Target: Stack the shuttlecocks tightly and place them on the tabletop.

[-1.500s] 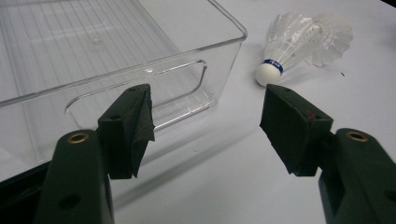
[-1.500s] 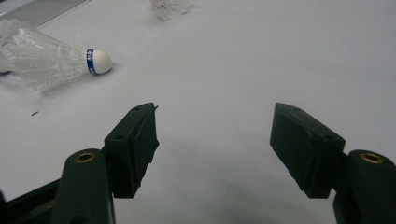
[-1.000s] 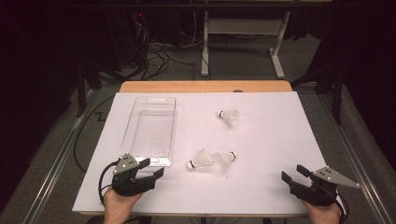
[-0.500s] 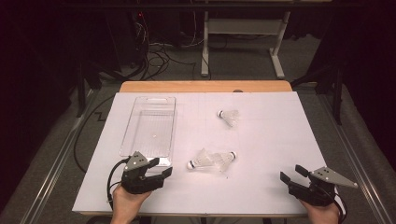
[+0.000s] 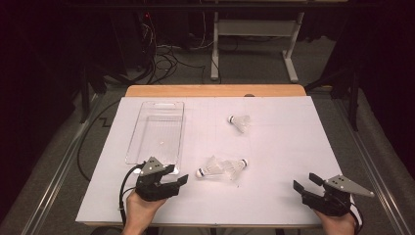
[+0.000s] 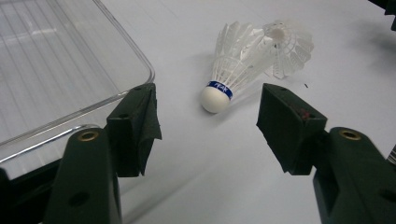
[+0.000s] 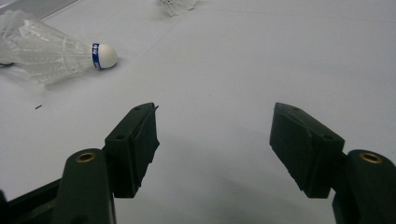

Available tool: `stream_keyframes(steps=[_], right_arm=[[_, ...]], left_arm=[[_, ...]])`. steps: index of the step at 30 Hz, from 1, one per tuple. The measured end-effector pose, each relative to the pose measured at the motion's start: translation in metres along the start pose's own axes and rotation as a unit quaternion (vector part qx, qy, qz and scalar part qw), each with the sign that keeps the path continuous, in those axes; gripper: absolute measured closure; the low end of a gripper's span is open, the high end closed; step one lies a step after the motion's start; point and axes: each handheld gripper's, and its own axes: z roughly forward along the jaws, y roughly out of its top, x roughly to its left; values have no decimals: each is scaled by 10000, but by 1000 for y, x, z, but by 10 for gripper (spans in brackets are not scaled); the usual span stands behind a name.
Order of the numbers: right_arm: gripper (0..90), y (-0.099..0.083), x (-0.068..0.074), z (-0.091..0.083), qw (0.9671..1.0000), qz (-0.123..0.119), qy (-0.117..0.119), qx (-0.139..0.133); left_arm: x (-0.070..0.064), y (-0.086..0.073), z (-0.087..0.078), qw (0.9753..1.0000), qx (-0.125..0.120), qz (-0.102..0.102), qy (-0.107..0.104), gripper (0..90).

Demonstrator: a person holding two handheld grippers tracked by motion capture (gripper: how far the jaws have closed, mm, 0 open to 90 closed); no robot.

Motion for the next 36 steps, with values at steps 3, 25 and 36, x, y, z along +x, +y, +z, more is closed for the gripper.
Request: stream_keyframes(steps=[3, 25, 36], right_arm=[[328, 0, 0, 0, 10000, -7, 5, 20], [326, -1, 0, 3, 9999, 1, 78, 132], [325, -1, -1, 4, 9998, 16, 98, 162]], left_arm=[[-1, 3, 3, 10000, -26, 54, -46, 385], [-11, 23, 25, 9997, 180, 6, -186, 382], [-12, 35, 38, 9994, 273, -41, -228, 376]])
